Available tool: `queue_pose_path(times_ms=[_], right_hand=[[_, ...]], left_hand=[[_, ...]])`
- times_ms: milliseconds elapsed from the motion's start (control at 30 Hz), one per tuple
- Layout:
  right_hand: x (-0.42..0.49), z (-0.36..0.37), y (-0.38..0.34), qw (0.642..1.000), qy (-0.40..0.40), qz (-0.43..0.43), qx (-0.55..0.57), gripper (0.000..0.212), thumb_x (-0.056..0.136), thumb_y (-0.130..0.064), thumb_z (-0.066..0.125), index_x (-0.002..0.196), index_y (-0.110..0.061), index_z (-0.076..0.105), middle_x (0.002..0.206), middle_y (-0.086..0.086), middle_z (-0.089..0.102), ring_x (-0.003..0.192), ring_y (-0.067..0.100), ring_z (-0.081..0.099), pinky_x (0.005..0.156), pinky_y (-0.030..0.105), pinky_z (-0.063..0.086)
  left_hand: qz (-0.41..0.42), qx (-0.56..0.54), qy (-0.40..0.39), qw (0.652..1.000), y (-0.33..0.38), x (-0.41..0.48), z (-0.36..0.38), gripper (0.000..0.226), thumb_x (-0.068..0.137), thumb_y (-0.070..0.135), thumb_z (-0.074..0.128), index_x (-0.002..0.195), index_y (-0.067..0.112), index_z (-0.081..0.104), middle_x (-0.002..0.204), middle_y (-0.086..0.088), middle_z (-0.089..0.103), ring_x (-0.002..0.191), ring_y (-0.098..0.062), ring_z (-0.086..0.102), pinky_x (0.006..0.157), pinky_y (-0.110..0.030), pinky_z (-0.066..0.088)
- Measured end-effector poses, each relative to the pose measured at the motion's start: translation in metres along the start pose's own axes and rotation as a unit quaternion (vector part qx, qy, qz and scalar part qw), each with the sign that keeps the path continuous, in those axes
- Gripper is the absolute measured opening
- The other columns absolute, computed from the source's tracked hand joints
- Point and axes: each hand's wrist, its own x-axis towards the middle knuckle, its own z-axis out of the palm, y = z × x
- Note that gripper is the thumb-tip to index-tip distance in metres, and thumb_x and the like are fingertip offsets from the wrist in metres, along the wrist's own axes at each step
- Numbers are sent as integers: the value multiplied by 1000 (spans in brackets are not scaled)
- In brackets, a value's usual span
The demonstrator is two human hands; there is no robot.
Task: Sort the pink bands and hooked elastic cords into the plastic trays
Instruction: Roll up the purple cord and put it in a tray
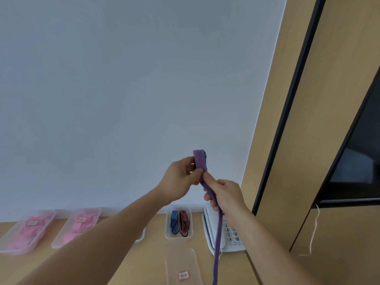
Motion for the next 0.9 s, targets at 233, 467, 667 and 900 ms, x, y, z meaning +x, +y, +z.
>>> queue_pose_path(times_ms=[233,467,667,900], right_hand=[[-2,-3,-4,993,-58,36,96,68,84,-72,52,73,-11,79,73,18,71,47,20,51,46,26,40],[-2,-4,0,993,-75,-5,94,45,88,-60,58,86,-21,80,80,15,74,50,16,53,49,25,43],[-1,-3,3,988,-69,-54,128,49,77,-54,67,90,-7,74,85,14,76,50,13,55,48,22,45],[-2,3,3,992,-49,-69,92,51,69,-59,71,76,-9,72,64,14,66,48,17,51,47,24,42]], left_hand=[[220,323,10,920,-14,-11,0,26,100,23,49,122,18,60,87,7,68,70,-24,60,67,-34,53],[298,382,16,875,-25,-8,-7,47,88,-4,62,134,9,59,132,-4,63,110,-20,67,84,-31,57],[-95,-86,-15,992,-6,-1,-1,42,91,6,51,133,4,56,112,-10,66,98,-17,64,96,-38,53],[-153,-183,-38,970,4,0,5,38,100,23,52,112,-12,60,107,-25,68,91,-36,62,95,-49,50]])
